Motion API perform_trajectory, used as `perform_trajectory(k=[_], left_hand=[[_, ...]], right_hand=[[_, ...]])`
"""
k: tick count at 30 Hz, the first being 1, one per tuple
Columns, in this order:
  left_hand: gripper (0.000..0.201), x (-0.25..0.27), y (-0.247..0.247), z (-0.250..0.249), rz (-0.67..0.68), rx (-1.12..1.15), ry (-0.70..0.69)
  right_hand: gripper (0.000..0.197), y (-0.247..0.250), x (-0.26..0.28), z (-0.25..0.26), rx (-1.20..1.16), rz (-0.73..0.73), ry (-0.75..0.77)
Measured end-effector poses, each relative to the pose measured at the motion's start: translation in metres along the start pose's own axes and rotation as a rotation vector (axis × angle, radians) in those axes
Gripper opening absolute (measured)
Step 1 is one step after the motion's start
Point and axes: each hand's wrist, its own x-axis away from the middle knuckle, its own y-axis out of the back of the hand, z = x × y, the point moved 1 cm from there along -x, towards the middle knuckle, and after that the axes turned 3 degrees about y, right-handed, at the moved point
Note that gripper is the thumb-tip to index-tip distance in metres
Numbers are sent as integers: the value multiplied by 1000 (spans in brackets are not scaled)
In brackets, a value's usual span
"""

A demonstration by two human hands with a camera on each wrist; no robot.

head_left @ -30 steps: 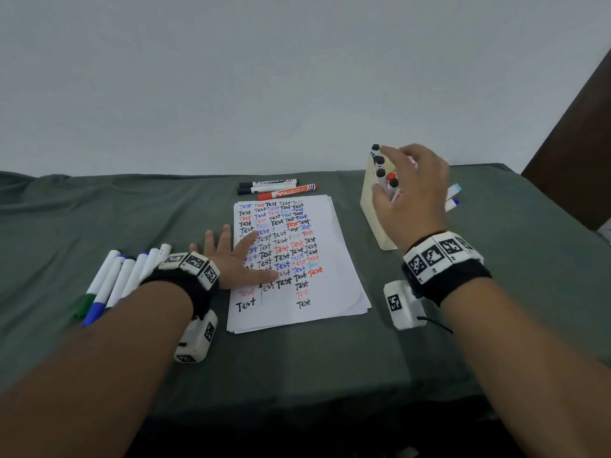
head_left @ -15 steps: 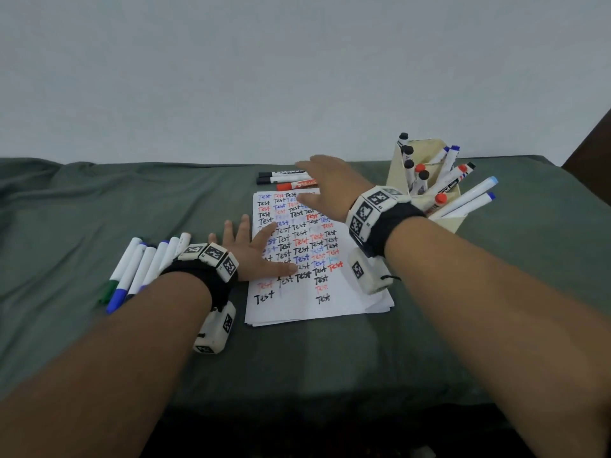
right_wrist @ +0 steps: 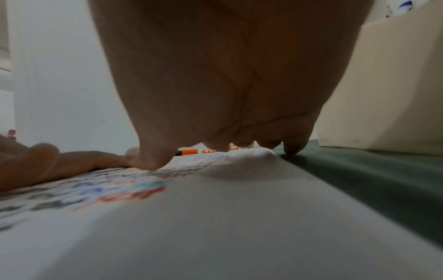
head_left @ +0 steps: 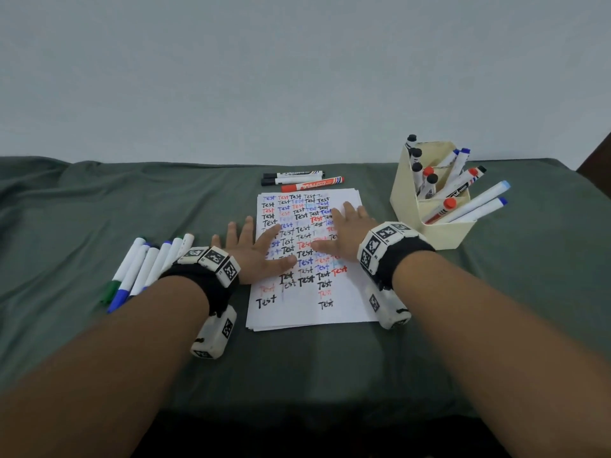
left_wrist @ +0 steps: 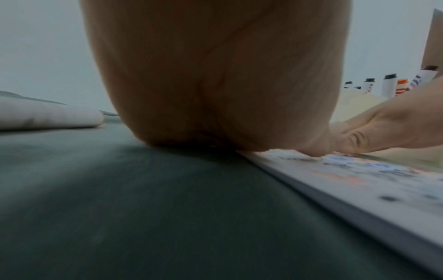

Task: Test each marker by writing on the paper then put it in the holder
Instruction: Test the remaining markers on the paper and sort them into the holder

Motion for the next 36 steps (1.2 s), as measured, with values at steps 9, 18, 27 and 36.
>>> perform_trajectory(k=[9, 18, 27, 36], left_hand=[[121, -36, 43, 4, -308, -50, -56], [44, -113, 104, -33, -422, -49, -153], [62, -156, 113, -39, -230, -82, -152], [52, -161, 122, -8, -276, -75, -124]], right_hand=[[113, -10, -6, 3, -44, 5, -44], [117, -12, -12, 3, -106, 10, -64], [114, -9, -7, 3, -140, -10, -41], [113, -2, -3, 4, -151, 41, -43]])
